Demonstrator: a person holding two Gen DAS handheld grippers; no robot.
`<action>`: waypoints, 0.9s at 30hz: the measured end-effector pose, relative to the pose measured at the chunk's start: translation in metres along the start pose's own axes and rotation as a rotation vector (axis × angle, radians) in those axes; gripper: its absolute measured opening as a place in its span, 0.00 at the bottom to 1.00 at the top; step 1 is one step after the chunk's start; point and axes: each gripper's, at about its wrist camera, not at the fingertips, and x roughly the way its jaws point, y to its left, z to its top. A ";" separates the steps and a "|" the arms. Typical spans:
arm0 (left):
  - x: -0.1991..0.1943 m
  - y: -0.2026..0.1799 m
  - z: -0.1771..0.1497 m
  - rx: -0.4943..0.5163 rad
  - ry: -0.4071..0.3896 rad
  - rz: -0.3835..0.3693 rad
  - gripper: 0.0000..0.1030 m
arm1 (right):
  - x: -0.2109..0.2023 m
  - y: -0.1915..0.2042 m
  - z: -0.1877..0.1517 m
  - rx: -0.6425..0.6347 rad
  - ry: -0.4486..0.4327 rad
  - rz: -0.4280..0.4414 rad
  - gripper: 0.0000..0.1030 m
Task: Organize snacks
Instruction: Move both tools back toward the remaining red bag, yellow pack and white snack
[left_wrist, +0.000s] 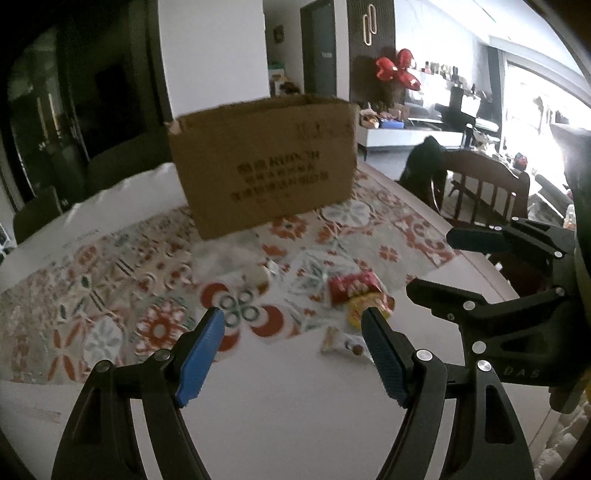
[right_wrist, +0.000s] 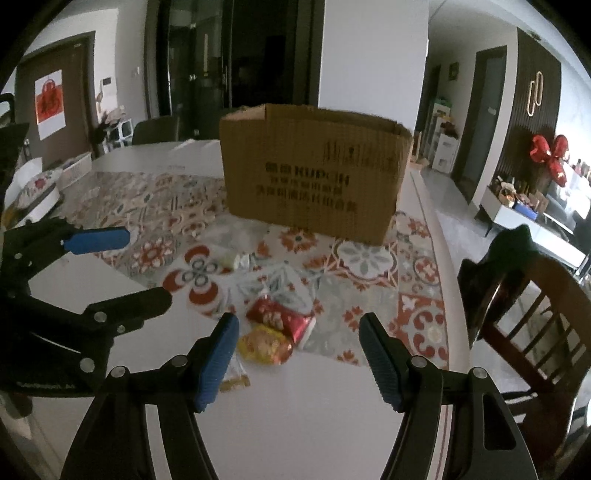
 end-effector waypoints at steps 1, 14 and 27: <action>0.003 -0.003 -0.002 0.006 0.005 -0.010 0.74 | 0.001 -0.001 -0.002 0.004 0.006 -0.002 0.66; 0.032 -0.031 -0.024 0.123 0.037 -0.135 0.74 | 0.008 -0.012 -0.041 0.047 0.080 -0.055 0.66; 0.062 -0.030 -0.024 0.161 0.102 -0.137 0.73 | 0.022 -0.019 -0.055 0.133 0.119 -0.075 0.66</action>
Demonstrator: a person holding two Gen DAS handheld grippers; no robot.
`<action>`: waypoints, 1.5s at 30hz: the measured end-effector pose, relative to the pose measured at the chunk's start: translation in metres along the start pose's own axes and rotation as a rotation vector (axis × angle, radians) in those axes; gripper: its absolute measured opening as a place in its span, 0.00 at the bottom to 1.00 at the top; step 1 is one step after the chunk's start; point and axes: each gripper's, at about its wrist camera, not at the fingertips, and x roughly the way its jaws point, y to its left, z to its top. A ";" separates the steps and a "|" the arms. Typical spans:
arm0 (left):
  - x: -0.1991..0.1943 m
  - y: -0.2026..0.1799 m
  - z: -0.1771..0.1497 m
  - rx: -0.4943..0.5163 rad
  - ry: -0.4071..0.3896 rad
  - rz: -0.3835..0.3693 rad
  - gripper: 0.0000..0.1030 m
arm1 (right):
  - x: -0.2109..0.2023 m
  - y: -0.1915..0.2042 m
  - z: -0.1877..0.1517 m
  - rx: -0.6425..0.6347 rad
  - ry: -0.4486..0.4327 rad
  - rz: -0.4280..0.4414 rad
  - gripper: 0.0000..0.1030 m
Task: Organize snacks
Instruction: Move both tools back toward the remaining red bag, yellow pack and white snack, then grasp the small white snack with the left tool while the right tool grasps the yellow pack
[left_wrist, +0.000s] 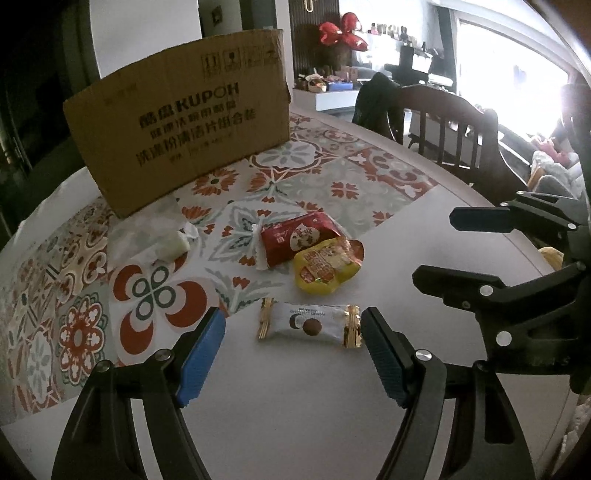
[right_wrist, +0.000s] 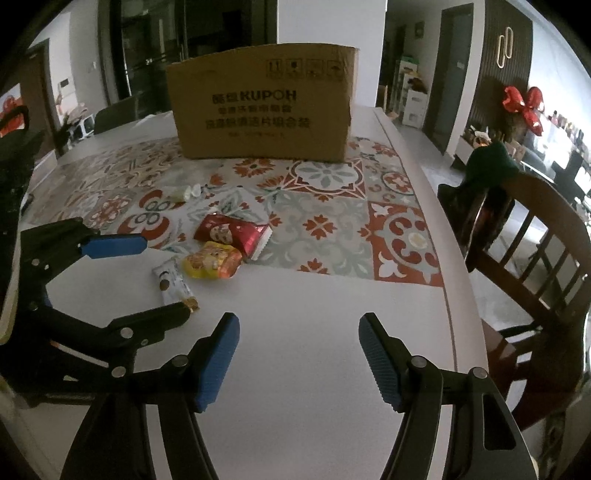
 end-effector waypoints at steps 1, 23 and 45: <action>0.001 0.001 0.000 -0.003 0.001 -0.004 0.72 | 0.001 0.000 0.000 0.002 0.000 0.000 0.66; -0.011 0.010 -0.004 -0.107 -0.035 -0.087 0.27 | 0.001 0.004 0.006 0.035 -0.008 0.049 0.66; -0.037 0.047 -0.010 -0.222 -0.107 0.015 0.16 | 0.019 0.026 0.034 0.092 -0.039 0.139 0.66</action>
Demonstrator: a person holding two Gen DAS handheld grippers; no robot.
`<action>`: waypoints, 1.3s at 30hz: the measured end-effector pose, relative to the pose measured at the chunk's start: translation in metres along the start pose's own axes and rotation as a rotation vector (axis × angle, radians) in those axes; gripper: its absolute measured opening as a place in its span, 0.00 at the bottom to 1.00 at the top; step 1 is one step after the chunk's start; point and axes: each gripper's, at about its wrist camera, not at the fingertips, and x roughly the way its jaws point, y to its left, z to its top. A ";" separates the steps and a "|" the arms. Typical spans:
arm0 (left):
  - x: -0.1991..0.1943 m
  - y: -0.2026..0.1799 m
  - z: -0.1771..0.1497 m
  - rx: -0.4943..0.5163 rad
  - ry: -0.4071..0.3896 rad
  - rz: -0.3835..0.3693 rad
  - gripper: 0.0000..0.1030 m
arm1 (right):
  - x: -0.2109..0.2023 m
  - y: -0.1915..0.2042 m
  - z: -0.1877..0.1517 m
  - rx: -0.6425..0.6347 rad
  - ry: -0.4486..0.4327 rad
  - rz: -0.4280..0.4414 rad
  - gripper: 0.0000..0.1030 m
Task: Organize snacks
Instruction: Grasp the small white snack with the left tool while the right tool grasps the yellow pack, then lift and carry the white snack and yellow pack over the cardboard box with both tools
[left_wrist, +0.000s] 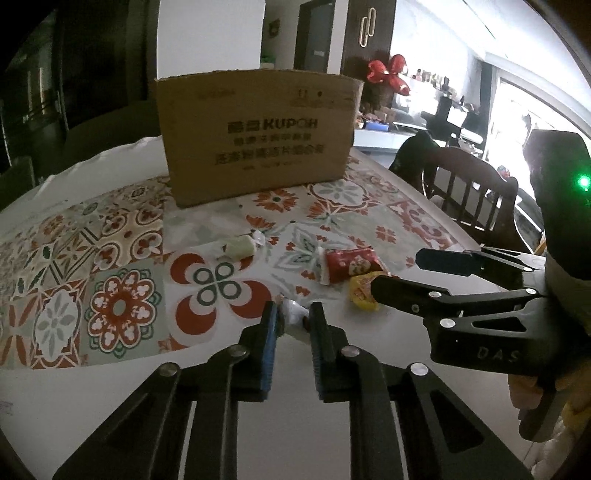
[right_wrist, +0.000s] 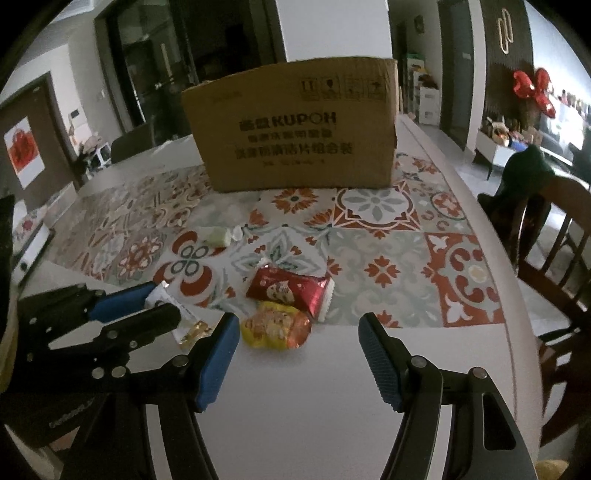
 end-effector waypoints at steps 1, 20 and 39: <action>0.000 0.001 0.000 -0.007 0.000 -0.003 0.16 | 0.002 0.001 0.000 0.001 0.002 0.000 0.66; -0.002 0.004 0.003 -0.048 -0.015 -0.037 0.13 | 0.020 0.003 -0.003 0.016 0.045 0.029 0.24; -0.035 -0.003 0.031 -0.035 -0.126 -0.038 0.13 | -0.026 0.013 0.019 -0.016 -0.072 0.054 0.24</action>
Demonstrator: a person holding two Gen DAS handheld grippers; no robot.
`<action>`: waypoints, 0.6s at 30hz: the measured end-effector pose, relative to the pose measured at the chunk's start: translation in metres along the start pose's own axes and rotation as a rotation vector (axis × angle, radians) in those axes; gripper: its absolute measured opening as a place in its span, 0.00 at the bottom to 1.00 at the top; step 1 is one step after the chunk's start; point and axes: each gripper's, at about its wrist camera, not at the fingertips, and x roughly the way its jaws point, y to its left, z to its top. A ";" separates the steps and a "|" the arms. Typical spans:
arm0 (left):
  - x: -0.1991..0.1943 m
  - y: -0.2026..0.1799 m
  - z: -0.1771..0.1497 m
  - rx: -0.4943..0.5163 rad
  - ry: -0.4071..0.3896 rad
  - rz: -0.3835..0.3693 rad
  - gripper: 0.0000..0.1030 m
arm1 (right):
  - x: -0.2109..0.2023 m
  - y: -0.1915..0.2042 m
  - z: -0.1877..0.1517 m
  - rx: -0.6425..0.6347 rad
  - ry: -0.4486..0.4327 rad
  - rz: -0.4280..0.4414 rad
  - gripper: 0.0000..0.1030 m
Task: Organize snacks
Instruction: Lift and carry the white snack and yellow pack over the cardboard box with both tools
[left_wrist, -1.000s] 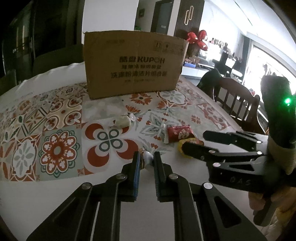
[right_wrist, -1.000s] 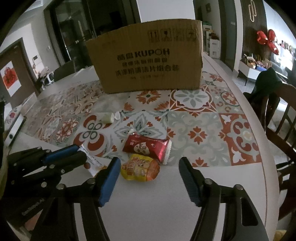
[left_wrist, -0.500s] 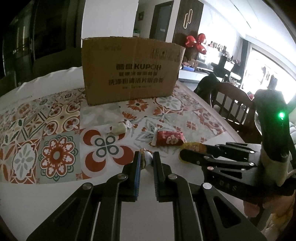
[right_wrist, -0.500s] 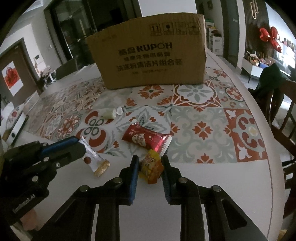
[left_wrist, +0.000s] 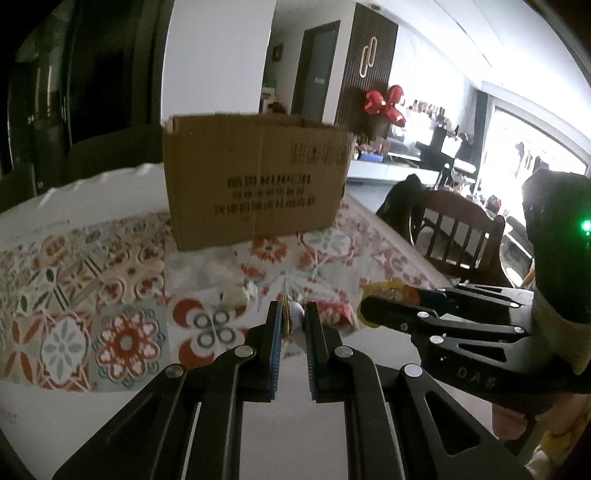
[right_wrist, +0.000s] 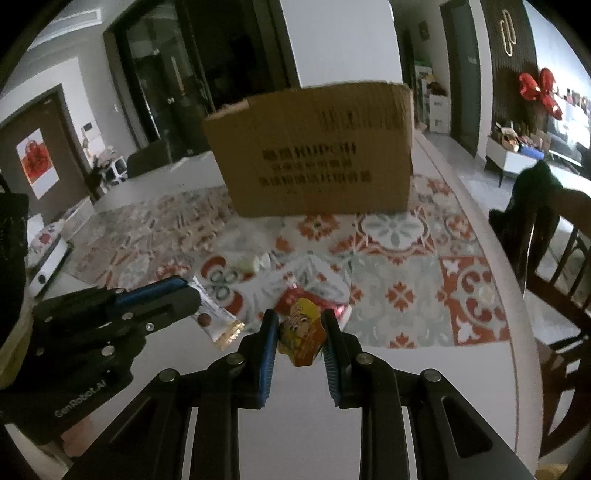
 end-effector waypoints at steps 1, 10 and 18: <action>-0.002 0.000 0.005 0.004 -0.013 0.003 0.13 | -0.001 0.000 0.002 -0.003 -0.005 0.002 0.24; -0.012 0.001 0.036 0.019 -0.089 0.020 0.13 | -0.011 0.002 0.033 -0.031 -0.064 0.016 0.24; -0.012 0.007 0.070 0.026 -0.154 0.040 0.12 | -0.017 0.003 0.070 -0.062 -0.134 0.011 0.24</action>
